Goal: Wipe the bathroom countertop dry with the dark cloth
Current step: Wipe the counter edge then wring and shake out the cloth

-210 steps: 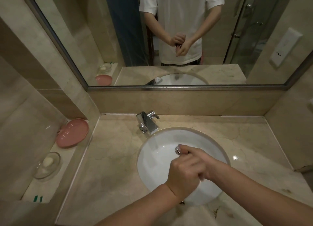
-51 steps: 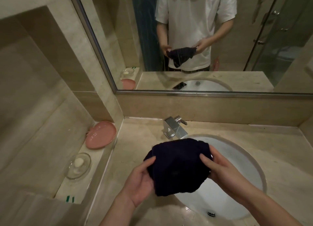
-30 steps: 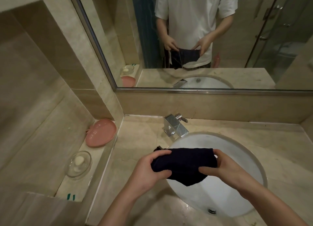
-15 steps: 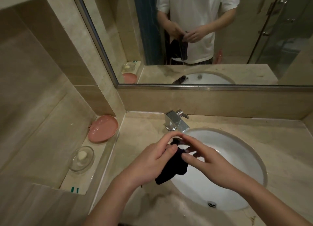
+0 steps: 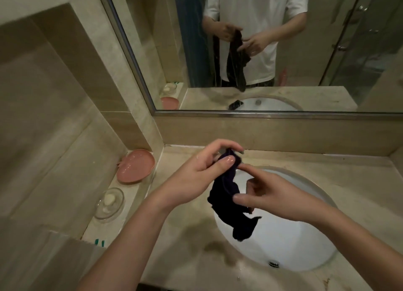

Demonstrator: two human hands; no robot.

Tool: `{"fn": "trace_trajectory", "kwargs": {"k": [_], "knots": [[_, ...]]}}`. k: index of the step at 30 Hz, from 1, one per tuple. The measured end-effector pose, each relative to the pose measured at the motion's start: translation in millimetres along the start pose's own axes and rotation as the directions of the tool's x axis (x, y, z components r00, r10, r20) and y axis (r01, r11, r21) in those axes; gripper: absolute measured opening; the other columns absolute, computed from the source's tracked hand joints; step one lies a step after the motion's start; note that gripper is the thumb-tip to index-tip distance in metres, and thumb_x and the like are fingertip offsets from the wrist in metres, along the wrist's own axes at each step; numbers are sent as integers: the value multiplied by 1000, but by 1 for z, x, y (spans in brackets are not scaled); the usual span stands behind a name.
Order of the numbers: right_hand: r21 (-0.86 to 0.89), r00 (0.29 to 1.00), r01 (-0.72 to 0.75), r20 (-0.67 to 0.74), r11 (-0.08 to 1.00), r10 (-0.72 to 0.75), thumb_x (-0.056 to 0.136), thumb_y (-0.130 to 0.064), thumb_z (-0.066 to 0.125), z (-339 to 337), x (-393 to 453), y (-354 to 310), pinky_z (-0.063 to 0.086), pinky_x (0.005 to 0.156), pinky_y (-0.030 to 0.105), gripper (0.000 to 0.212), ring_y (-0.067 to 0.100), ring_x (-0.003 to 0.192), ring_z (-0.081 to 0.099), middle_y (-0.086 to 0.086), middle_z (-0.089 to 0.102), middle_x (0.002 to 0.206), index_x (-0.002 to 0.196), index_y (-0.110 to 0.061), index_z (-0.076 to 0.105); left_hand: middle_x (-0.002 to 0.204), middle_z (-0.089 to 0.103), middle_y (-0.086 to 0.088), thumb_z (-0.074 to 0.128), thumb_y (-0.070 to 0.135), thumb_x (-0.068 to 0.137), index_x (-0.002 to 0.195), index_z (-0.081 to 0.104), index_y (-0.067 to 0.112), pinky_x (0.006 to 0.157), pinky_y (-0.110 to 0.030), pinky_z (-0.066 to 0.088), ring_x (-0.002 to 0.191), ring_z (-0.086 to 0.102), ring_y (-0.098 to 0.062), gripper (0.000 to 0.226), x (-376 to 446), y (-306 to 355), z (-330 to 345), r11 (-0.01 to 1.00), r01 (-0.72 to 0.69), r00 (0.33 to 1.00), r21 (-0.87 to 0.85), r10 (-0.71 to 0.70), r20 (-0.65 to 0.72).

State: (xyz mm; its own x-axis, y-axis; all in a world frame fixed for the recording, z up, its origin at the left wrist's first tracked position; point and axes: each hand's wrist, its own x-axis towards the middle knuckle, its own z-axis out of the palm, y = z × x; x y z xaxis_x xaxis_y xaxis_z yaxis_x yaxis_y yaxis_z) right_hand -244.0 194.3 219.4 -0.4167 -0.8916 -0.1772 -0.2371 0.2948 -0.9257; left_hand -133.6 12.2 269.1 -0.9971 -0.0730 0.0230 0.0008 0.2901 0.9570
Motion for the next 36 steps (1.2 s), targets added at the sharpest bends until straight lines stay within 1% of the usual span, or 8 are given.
{"fn": "trace_trajectory", "kwargs": {"k": [3,7,12,19,25,29,33,36], "knots": [[-168,994,97,57,981,-88,84,-32,81,1,8,-11,45,71,25,30,10,79,61,-5,64,83,99,-52,63,108,55,-32,64,5,95,133,51,22,87,-42,54,92,63,-33,43,10,15,-1,996,-33,993,-86,43,114],[236,994,48,84,971,-70,88,-10,75,-13,8,-18,50,85,15,54,8,121,60,-7,62,134,135,-22,52,112,53,-31,59,-23,82,133,49,23,85,-60,51,94,58,-53,69,17,25,-13,994,-68,976,-90,85,199],[54,992,70,105,996,-75,94,-9,67,-7,4,-33,38,54,9,21,-4,57,50,-22,64,75,108,-24,65,109,55,-4,44,-34,69,132,51,24,73,-34,51,87,55,-28,85,19,21,-20,986,-86,982,-143,108,155],[-93,998,63,34,994,-61,92,-22,72,1,11,-36,54,84,21,33,-3,100,67,-18,71,109,121,-32,61,89,54,-19,46,-22,79,140,48,37,75,-36,49,84,53,-34,85,27,17,-24,972,-22,1000,-235,19,-13],[485,943,200,-330,851,-34,84,-23,66,-9,10,-39,55,83,24,19,12,98,72,1,77,103,102,-20,73,118,73,0,69,61,82,153,29,34,98,-29,52,114,67,-13,86,30,-27,-19,967,123,976,-222,-159,-151],[682,936,251,-352,687,8,93,-21,57,-24,9,-41,56,82,25,29,19,107,69,8,74,110,117,-8,66,114,72,13,80,39,72,122,64,31,88,-21,51,107,66,-3,54,19,-65,48,951,283,945,-123,-254,208],[808,870,333,-462,486,171,103,-19,46,-44,-5,-12,52,103,36,36,20,123,63,9,68,130,133,-5,59,71,68,3,76,35,69,82,69,22,63,-30,47,67,64,-12,20,32,-71,84,894,291,923,-340,-356,-145],[893,834,134,-336,430,438,103,-20,48,-41,-25,37,60,89,40,35,30,113,69,18,69,124,131,-4,60,93,73,-6,71,26,78,101,71,19,80,-34,54,89,68,-25,25,42,-74,68,866,148,886,-478,-331,-325]]}}
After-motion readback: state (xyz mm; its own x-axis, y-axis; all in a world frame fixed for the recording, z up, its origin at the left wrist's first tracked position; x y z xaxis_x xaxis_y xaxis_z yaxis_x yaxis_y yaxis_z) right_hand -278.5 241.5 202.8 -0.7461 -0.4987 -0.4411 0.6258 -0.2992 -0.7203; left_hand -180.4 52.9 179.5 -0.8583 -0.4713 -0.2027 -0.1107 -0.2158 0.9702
